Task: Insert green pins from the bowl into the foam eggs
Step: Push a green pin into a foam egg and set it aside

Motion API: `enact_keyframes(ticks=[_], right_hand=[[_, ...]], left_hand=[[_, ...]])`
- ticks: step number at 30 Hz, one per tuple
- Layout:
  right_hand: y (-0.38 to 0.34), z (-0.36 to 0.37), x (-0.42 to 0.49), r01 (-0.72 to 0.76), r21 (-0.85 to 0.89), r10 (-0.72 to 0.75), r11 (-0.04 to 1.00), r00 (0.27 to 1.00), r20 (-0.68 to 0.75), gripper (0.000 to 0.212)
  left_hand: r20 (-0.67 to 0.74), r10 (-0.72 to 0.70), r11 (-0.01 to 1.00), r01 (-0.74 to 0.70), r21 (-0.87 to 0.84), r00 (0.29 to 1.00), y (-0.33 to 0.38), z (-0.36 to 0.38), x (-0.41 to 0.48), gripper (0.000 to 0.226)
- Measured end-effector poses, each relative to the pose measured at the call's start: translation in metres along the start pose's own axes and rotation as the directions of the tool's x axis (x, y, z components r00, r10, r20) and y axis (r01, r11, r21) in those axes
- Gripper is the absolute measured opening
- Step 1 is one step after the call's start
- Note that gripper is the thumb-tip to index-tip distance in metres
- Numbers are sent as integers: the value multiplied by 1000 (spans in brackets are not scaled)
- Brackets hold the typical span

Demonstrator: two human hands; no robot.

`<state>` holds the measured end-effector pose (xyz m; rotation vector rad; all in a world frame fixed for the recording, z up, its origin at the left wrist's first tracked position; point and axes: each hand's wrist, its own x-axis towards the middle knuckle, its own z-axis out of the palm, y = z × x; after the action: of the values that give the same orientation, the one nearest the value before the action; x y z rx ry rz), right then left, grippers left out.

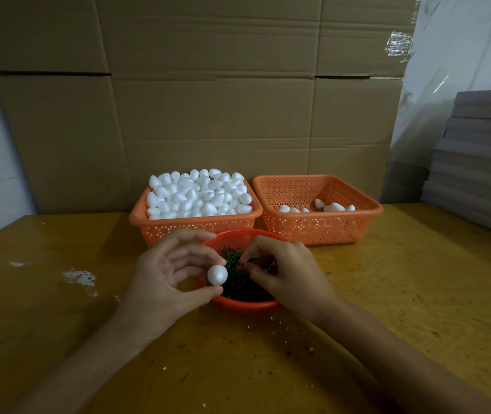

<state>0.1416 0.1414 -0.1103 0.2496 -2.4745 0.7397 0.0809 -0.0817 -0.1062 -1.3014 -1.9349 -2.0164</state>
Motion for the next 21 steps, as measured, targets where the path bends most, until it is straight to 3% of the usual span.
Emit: enact_keyframes(ticks=[11,21], right_hand=[[-1,0,0,0,8,0,1000,1000,8,15],[1,1,0,-18,13,18,1000,1000,5,15]], left_hand=[[20,38,998,-39,43,999,-1,1,-1,59],[33,55,994,-58,90,998,-3,-1,-1,68]])
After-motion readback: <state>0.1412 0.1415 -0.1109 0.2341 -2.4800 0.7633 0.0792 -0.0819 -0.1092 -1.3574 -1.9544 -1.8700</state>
